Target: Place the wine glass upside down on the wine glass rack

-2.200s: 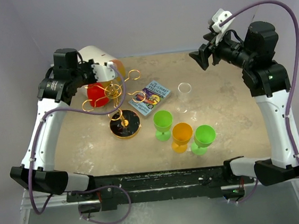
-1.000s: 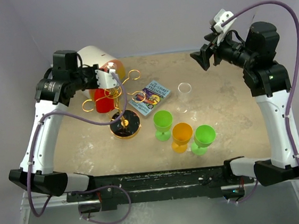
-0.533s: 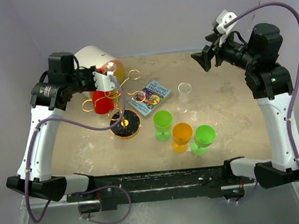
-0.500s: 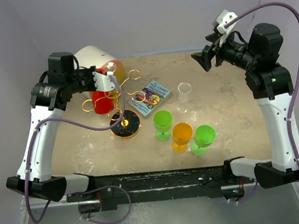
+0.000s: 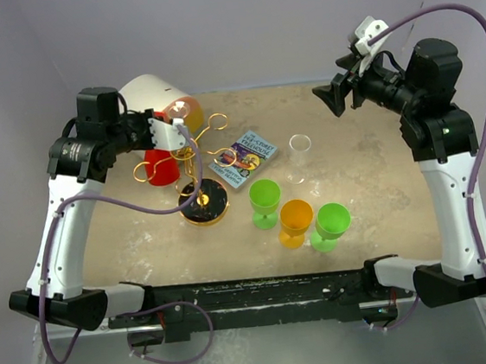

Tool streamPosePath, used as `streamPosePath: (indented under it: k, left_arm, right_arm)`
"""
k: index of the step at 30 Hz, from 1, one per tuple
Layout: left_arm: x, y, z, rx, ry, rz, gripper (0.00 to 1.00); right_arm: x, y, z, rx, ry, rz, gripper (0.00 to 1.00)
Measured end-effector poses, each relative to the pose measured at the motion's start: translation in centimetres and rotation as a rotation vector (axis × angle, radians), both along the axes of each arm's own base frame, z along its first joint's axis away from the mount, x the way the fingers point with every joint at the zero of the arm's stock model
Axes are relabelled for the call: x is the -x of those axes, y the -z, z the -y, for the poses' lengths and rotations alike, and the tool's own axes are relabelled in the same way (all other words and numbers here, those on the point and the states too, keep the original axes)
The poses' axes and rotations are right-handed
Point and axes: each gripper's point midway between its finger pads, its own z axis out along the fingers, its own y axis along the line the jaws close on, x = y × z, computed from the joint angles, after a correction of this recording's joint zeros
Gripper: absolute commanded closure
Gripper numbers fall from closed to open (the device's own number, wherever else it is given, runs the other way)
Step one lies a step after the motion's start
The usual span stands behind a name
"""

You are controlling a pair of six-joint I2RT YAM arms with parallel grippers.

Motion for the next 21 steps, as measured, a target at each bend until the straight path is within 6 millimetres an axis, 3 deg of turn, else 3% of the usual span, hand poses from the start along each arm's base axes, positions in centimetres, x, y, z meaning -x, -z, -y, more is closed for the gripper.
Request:
streamPosePath:
  k: [13, 21]
  left_arm:
    - [-0.1, 0.6, -1.5, -0.047, -0.069, 0.005, 0.99]
    - [0.0, 2.1, -2.3, -0.080, -0.102, -0.023, 0.96]
  right_arm:
    - [0.1, 0.0, 0.0, -0.005, -0.007, -0.004, 0.22]
    - [0.0, 0.0, 0.2, -0.007, -0.003, -0.006, 0.22]
